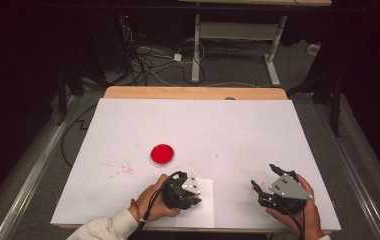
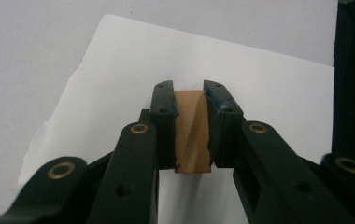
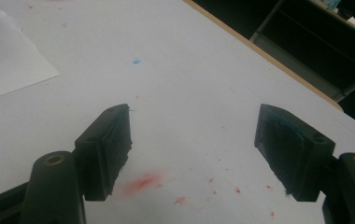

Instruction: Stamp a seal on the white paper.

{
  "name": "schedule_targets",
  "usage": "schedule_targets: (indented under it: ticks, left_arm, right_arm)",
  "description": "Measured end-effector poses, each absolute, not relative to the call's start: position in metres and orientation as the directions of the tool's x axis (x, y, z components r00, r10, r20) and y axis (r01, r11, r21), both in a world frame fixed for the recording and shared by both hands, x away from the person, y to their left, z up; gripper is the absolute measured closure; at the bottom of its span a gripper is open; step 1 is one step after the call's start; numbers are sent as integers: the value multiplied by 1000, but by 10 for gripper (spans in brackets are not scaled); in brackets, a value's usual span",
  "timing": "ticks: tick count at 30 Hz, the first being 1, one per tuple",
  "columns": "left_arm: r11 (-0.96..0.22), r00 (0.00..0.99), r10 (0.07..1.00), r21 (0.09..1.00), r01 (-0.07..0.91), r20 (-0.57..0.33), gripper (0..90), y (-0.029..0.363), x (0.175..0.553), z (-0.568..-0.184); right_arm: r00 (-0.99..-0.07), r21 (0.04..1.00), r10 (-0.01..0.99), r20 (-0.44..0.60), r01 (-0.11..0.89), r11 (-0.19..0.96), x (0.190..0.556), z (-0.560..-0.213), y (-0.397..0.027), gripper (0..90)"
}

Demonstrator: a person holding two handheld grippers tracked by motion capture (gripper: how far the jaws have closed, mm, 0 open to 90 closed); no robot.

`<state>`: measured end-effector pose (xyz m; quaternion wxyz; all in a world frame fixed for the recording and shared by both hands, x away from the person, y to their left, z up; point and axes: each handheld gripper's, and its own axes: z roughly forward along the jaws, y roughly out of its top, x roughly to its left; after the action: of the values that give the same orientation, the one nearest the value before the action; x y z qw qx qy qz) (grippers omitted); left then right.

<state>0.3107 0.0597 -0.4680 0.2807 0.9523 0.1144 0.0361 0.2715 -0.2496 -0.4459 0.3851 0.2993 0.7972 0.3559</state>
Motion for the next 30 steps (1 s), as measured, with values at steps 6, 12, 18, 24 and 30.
schedule_targets:
  ticks: [6, 12, 18, 24, 30]
  left_arm:
    - [-811, 971, 240, 549, 201, -1, 735, 61, 311, -469]
    - [-811, 971, 240, 547, 205, -8, 735, 61, 312, -469]
    - [-808, 970, 243, 552, 205, -4, 735, 61, 311, -470]
    - [-812, 970, 241, 548, 200, 4, 734, 60, 310, -470]
    - [-813, 970, 244, 547, 201, 6, 734, 60, 310, -470]
  right_arm:
    - [-523, 798, 752, -401, 202, 567, 271, -446, -249, 278]
    - [-524, 794, 750, -405, 206, 572, 272, -447, -250, 278]
    - [-523, 795, 751, -403, 206, 570, 272, -446, -249, 279]
    - [-525, 794, 750, -403, 208, 572, 272, -447, -249, 279]
    - [-523, 795, 752, -402, 208, 570, 272, -447, -249, 279]
